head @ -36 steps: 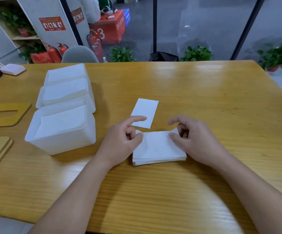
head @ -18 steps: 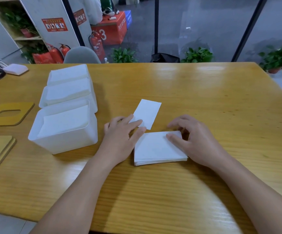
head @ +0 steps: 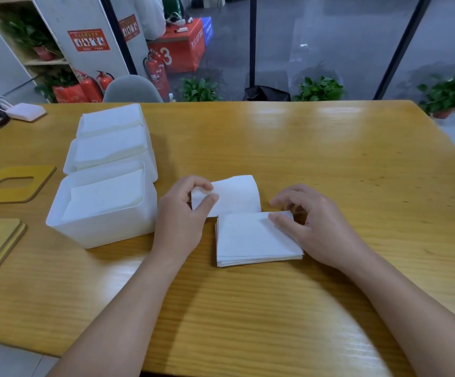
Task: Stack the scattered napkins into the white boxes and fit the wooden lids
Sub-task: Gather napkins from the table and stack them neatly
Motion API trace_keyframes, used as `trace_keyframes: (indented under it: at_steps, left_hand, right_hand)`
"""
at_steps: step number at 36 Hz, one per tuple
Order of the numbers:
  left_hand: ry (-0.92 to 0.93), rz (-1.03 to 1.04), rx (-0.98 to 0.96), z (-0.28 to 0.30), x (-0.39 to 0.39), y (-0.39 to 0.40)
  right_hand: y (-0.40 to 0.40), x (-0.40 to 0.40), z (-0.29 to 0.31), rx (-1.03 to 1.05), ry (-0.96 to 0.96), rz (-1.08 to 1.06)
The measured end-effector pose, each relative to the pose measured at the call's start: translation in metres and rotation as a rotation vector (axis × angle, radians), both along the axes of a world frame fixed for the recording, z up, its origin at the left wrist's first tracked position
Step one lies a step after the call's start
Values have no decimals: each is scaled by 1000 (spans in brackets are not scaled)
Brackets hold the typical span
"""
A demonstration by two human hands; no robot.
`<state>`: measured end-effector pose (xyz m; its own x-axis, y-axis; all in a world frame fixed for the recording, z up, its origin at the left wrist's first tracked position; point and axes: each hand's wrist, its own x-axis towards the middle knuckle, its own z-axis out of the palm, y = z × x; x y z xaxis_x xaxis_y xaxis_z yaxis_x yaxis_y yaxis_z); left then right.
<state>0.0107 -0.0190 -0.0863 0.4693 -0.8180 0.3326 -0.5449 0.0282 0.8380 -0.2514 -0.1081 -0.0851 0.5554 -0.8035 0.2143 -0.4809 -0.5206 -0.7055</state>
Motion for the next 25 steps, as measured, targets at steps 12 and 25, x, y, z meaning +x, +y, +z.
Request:
trace_keyframes:
  at_steps: [12,25]
  left_hand:
    - [253,-149,-171,11,-11,6]
    - [447,-349,-53,14,-21,9]
  right_hand:
    - [4,3,8,26,-106,-29]
    - [4,1,18,261,-457,13]
